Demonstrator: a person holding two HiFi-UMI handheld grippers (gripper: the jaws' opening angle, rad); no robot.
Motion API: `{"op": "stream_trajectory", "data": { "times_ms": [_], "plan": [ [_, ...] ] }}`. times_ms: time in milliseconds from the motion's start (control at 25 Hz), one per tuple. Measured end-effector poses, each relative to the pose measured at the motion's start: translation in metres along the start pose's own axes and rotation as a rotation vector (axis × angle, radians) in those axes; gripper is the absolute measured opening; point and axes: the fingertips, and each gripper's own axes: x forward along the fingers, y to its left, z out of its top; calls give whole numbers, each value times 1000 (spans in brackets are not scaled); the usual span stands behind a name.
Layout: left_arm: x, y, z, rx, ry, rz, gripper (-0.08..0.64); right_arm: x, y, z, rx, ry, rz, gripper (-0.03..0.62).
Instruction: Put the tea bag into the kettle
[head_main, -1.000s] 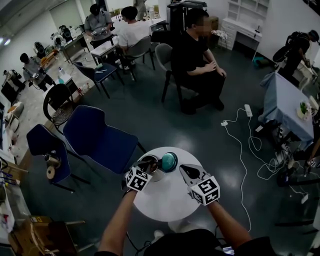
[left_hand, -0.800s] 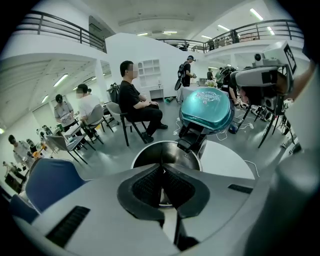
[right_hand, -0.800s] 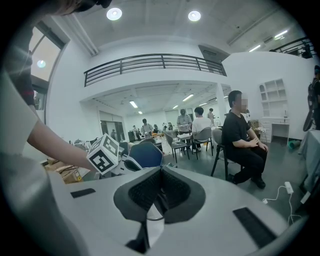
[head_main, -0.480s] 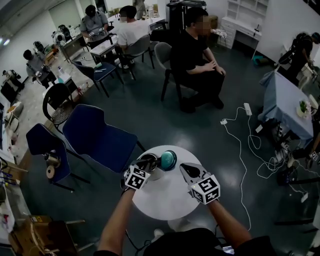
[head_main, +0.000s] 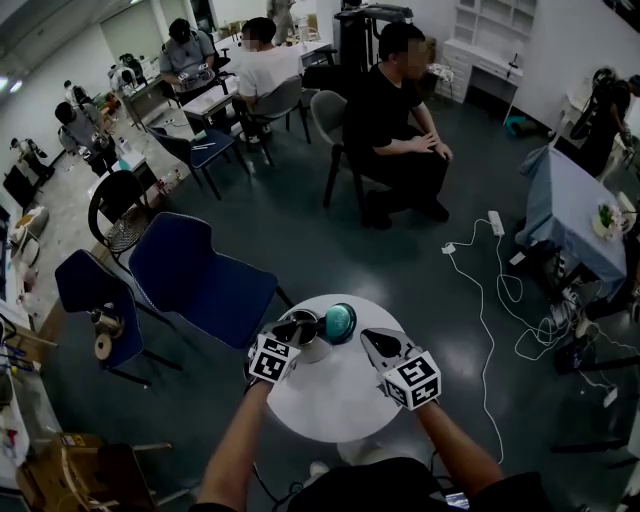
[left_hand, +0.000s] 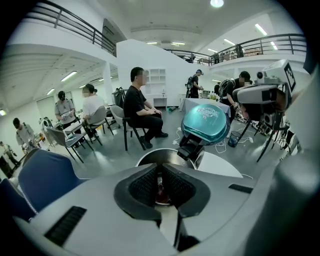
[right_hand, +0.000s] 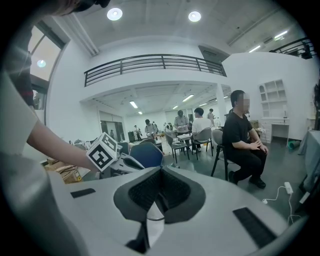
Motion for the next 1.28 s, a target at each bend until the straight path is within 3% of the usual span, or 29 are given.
{"op": "stream_trajectory", "data": {
  "times_ms": [400, 600, 1040, 1280],
  "plan": [
    [-36, -7, 11, -12, -68, 18, 20, -7, 21, 11, -16, -29, 3, 15],
    [-67, -22, 12, -60, -114, 5, 18, -15, 41, 18, -26, -44, 7, 16],
    [-147, -60, 19, -97, -237, -13, 18, -41, 95, 37, -58, -85, 24, 16],
    [-189, -75, 12, -77, -276, -21, 18, -46, 130, 44, -70, -95, 37, 15]
  ]
}}
